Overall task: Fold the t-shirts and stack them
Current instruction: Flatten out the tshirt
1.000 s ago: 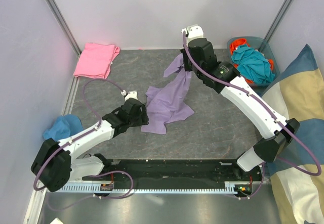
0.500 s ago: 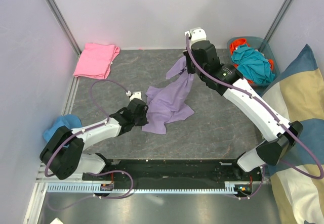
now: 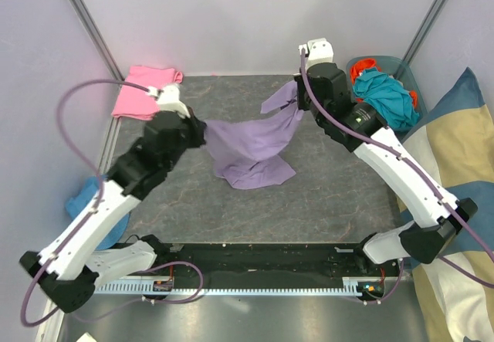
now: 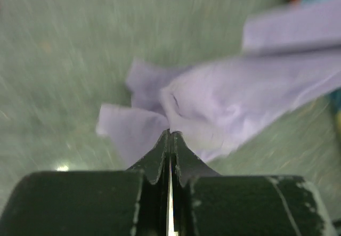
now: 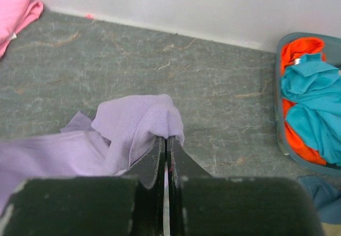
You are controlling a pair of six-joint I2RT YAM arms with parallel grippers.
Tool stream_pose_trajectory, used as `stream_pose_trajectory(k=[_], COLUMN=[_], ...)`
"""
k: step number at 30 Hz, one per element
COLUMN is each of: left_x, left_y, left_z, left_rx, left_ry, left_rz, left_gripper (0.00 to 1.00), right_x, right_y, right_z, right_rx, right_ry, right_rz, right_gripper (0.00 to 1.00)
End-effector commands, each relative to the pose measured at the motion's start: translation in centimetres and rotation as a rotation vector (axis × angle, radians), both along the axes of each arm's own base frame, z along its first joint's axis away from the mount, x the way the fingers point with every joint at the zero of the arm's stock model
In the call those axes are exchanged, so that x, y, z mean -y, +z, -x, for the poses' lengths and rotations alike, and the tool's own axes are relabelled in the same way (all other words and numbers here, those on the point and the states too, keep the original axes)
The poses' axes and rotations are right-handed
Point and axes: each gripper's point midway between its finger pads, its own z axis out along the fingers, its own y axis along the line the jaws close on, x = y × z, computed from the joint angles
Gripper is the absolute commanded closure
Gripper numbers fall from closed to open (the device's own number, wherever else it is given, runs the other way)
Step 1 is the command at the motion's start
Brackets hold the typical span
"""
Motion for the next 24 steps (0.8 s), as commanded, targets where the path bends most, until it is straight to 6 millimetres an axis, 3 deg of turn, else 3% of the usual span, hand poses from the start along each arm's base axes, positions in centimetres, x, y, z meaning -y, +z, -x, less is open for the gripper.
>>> stream_pose_trajectory(k=[1,2,5,9,11,14,18,24], left_x=[-5.2,-6.2,-7.9,-9.2,-9.6,-10.1,-10.8,-11.9], left_y=[7.9,9.9,11.6,12.4,12.7,12.6,11.8,10.3], left_z=[0.5,0.7,0.6,0.2,0.1,0.1,0.2,0.3], left_rx=[0.152,0.189,0.229,0.241,0.248,0.245,0.23,0.198], left_ry=[0.112,0.149,0.21,0.257,0.273,0.294,0.317,0.346], left_rz=[-0.168,-0.174,-0.238,-0.311,-0.326,-0.346,-0.351,-0.381], left_gripper=[0.98,0.98,0.98,0.98,0.98,0.98,0.98,0.98], right_x=[2.7,3.0,4.1,6.1,8.2,11.2,15.7,18.0], right_y=[4.8,4.9,5.5,6.9,8.3,9.6,9.6,7.6], right_z=[0.7,0.7,0.9,0.9,1.1,1.7,3.2,4.3], right_rx=[0.142,0.147,0.168,0.209,0.251,0.296,0.327,0.311], right_ry=[-0.097,-0.11,-0.146,-0.221,-0.308,-0.422,-0.639,-0.735], right_rz=[-0.069,-0.067,-0.059,-0.039,-0.026,-0.041,-0.085,-0.096], right_gripper=[1.0,1.0,1.0,1.0,1.0,1.0,1.0,1.0])
